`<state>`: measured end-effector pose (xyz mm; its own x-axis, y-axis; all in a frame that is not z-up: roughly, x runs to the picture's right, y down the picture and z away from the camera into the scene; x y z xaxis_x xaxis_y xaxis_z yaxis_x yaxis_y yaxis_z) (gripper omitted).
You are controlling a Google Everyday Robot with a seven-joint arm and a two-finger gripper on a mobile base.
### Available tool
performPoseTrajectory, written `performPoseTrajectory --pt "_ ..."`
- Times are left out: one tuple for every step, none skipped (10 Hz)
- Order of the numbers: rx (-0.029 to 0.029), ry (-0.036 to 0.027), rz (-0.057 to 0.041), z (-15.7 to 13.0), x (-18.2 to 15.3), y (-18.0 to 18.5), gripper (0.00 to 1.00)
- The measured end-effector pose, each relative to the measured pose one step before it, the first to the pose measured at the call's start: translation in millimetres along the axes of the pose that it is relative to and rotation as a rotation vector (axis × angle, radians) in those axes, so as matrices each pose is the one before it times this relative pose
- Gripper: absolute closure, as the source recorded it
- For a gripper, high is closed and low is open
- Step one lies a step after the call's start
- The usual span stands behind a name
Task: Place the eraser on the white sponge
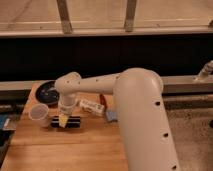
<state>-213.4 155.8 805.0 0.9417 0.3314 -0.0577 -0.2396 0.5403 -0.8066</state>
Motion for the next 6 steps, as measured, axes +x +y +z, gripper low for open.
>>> performPoseTrajectory --pt "0.02081 0.00712 0.04613 -26.86 8.36 -18.22 1.0" --pt "0.02041 0.00763 0.05601 -24.24 11.75 -16.55 1.0" --pt "0.02046 0.0059 0.05585 -20.46 15.72 -13.43 1.0" --pt "0.01906 -0.00129 0.04539 -15.48 17.38 -8.99 1.0" --pt "0.01888 -0.01169 0.04313 -14.96 21.2 -6.82 1.0" --pt "0.0123 -0.01199 0.02352 -7.58 10.82 -4.55 1.0"
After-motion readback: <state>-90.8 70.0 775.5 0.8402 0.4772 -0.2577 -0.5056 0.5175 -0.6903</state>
